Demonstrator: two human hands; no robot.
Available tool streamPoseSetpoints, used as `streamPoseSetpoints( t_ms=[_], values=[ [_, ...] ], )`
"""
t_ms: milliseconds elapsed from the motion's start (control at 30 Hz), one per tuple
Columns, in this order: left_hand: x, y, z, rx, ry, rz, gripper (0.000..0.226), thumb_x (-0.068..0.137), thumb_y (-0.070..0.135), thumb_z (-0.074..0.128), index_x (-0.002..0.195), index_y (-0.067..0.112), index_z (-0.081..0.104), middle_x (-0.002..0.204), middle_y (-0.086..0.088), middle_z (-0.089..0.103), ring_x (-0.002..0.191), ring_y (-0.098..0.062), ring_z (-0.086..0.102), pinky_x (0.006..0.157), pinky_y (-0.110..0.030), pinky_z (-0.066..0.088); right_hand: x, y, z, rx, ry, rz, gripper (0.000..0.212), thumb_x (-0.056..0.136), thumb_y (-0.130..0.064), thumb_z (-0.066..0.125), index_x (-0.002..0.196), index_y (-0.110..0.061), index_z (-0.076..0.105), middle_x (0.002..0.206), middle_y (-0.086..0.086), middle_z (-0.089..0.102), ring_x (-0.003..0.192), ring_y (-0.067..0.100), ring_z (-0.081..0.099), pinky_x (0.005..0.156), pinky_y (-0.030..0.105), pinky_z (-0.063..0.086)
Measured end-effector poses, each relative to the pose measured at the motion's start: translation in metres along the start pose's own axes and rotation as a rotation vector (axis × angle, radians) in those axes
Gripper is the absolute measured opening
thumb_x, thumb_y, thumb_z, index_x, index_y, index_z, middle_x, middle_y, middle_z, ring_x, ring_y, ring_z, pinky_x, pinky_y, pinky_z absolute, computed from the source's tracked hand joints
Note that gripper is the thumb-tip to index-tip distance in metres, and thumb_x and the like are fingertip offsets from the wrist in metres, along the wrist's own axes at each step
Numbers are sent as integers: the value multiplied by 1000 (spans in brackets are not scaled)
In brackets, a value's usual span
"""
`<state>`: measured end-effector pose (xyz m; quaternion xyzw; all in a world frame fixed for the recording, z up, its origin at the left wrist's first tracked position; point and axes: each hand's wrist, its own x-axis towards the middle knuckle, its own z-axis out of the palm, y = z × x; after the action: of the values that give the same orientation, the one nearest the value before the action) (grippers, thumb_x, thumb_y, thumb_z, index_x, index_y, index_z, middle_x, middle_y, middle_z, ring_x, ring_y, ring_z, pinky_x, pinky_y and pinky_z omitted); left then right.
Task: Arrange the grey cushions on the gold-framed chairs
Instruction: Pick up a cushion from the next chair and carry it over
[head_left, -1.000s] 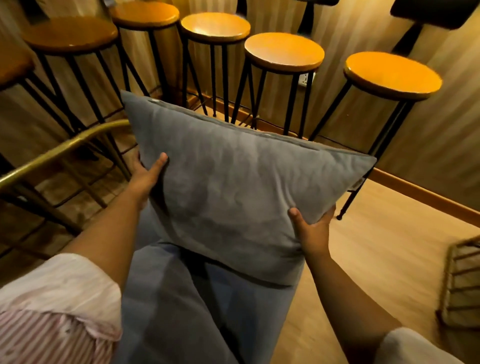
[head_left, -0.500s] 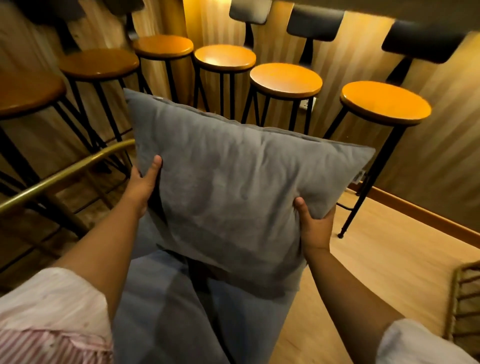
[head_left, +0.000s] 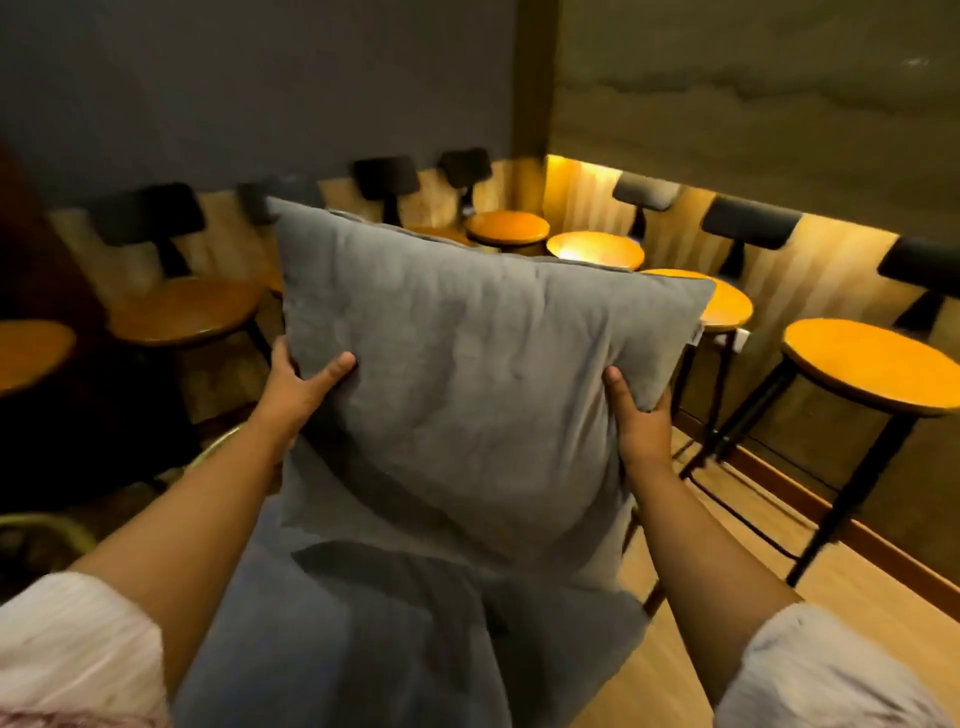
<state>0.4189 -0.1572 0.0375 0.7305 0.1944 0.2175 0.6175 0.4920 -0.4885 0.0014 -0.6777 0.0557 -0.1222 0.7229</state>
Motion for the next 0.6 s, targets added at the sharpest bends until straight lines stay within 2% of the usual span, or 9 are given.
streamPoseSetpoints(
  t_ms=[100,200,267,333,433,500,600],
  values=[
    [-47,4,-59,49,98,-1,81,77,27,73,143,13,29,145,-10,44,131,-26,45,106,-33,38,-27,-11,28,11,-124,27,70,81,-39,68,140,-15,39,140,8,51,125,22,49,96,28,37],
    [-95,-2,-125,100,194,25,84,75,31,75,145,19,31,146,-6,45,132,-22,46,108,-34,37,-67,-12,69,14,-277,65,66,80,-43,67,136,-15,46,137,8,54,125,25,51,96,30,39],
    [-123,-6,-165,175,238,2,98,72,44,76,150,31,18,154,-3,35,138,-24,38,115,-41,31,-96,-12,95,5,-368,92,74,75,-53,69,135,-16,48,136,7,56,123,25,53,99,33,41],
    [-152,-13,-210,221,311,-62,107,66,60,72,149,45,6,158,-3,27,143,-28,30,117,-49,26,-130,-13,129,-11,-492,119,91,64,-65,68,137,-16,46,138,6,55,124,25,52,103,37,41],
    [-193,-30,-276,252,413,-135,113,51,81,63,145,53,6,157,-3,28,143,-31,30,116,-55,25,-180,-12,176,-47,-617,141,88,69,-62,67,138,-13,44,136,7,55,124,26,51,104,37,41],
    [-222,-41,-319,269,483,-165,111,55,81,63,145,52,6,158,0,27,144,-31,28,116,-56,24,-220,-8,210,-53,-707,135,90,68,-63,67,139,-14,41,135,7,55,122,26,53,101,37,42],
    [-259,-54,-376,246,573,-218,100,74,56,67,150,40,3,159,0,24,144,-29,28,118,-50,25,-281,-1,256,-36,-808,94,82,79,-50,66,147,-23,27,140,4,49,121,20,50,99,33,40]
  ],
)
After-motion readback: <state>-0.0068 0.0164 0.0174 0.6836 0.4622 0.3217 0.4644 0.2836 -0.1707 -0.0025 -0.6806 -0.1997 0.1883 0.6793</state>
